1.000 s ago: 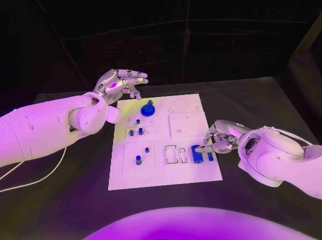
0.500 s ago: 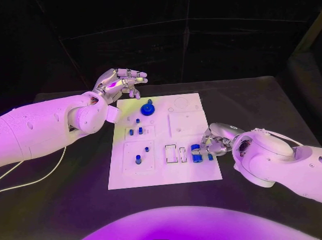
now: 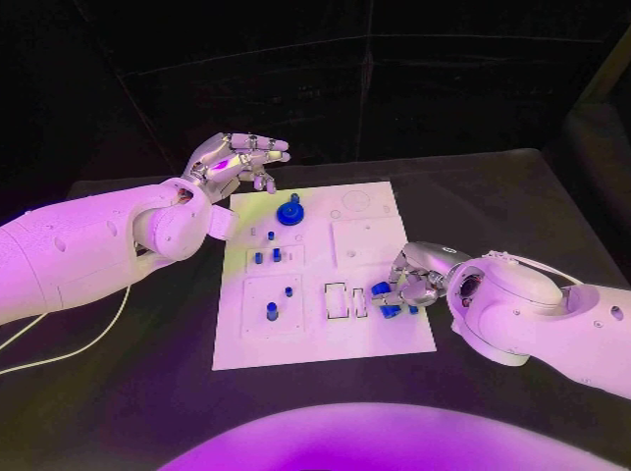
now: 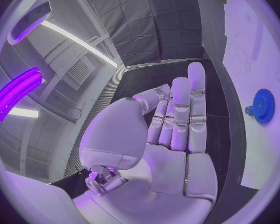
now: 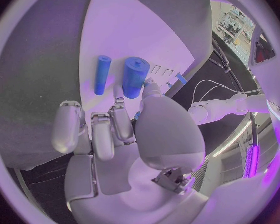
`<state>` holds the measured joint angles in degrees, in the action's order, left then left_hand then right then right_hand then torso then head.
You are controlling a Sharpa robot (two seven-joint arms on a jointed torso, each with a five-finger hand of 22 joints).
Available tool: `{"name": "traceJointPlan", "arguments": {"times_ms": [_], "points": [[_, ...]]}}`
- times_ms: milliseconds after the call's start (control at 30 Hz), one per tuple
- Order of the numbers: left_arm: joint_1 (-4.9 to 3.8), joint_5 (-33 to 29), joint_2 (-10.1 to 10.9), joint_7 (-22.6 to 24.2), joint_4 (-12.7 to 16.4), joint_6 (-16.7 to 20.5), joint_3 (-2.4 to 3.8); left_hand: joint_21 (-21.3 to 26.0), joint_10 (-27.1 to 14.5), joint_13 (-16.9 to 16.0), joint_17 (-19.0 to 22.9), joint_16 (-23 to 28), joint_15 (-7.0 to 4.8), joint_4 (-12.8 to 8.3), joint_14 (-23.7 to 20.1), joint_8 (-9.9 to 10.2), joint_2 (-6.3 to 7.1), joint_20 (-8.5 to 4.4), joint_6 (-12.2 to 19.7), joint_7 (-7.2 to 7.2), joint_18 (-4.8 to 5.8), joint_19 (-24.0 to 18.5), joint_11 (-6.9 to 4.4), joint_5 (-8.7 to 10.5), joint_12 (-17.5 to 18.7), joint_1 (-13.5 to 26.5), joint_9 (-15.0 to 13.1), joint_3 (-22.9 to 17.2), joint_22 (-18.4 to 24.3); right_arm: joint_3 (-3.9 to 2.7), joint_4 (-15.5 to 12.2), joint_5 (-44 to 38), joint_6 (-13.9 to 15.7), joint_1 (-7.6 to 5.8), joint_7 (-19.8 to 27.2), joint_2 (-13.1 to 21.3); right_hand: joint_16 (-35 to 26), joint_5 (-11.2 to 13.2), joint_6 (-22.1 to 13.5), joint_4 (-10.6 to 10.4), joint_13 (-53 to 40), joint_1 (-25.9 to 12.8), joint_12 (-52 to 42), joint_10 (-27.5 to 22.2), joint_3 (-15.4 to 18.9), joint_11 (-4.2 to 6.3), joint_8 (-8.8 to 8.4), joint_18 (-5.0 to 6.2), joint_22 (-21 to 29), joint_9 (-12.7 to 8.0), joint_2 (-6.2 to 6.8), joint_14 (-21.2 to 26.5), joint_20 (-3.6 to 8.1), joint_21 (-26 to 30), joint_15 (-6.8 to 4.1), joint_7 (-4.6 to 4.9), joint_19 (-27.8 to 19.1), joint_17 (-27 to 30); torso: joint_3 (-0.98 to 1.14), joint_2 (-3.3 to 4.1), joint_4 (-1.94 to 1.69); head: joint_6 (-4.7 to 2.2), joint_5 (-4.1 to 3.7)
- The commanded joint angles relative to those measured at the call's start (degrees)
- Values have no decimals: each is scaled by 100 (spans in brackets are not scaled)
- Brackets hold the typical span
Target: Assemble the parts on the task board
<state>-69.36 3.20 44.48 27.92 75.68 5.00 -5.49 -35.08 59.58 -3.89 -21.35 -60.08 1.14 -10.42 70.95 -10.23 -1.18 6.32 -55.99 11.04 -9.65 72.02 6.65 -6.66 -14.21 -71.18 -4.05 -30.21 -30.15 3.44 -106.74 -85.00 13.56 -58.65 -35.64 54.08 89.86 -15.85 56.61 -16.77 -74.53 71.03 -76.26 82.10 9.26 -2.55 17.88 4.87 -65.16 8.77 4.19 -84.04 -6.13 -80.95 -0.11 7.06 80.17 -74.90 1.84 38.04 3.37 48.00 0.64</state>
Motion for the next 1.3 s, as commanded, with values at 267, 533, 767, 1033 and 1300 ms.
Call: {"name": "traceJointPlan", "arguments": {"times_ms": [267,533,767,1033,1300], "points": [[-8,-22,19,-16,16,-92,5,22,-59,3,12,-21,0,1,-30,-45,24,9,44,0,-74,-30,7,-1,-43,59,-9,-34,9,52,8,161,184,98,-126,12,14,-281,155,58,-101,222,-92,59,3,48,42,-59,-68,62,-249,-596,61,-59,-56,-82,63,-1510,8,-5,-1,5,25],[-8,-22,22,-24,26,-96,5,23,-68,4,15,-21,2,-1,-35,-49,29,11,53,3,-73,-34,10,0,-46,67,-8,-36,9,50,-132,578,573,99,-83,113,14,-645,201,61,-125,332,-81,61,49,75,29,-65,-107,101,-313,-596,95,-74,-86,-107,79,-1510,-1,-6,4,-14,38],[-8,-22,19,-38,41,-108,5,23,-68,4,15,-21,2,-1,-35,-49,29,11,53,3,-73,-34,10,0,-46,67,-8,-36,9,41,-415,1162,1059,86,226,217,14,-854,214,37,-170,322,-105,83,105,81,4,-72,-149,115,-323,-596,109,-91,-97,-111,97,-1510,-15,-10,-13,-30,18],[-10,-22,30,-55,68,-118,5,23,-68,4,15,-21,2,-1,-35,-49,29,11,53,3,-73,-34,10,0,-46,67,-8,-36,9,36,-476,1339,1245,70,301,140,14,-924,243,29,-184,295,-111,94,134,89,1,-76,-171,126,-343,-596,115,-100,-102,-121,107,-1510,-12,3,-12,-54,50],[-12,-22,38,-59,92,-118,5,23,-68,4,15,-21,2,-1,-35,-49,29,11,53,3,-73,-34,10,0,-46,67,-8,-36,9,35,-317,1644,1177,67,270,-162,14,-959,266,19,-163,259,-84,85,153,95,-2,-75,-170,134,-377,-596,120,-100,-107,-127,107,-1510,-16,0,-5,-48,76]]}}
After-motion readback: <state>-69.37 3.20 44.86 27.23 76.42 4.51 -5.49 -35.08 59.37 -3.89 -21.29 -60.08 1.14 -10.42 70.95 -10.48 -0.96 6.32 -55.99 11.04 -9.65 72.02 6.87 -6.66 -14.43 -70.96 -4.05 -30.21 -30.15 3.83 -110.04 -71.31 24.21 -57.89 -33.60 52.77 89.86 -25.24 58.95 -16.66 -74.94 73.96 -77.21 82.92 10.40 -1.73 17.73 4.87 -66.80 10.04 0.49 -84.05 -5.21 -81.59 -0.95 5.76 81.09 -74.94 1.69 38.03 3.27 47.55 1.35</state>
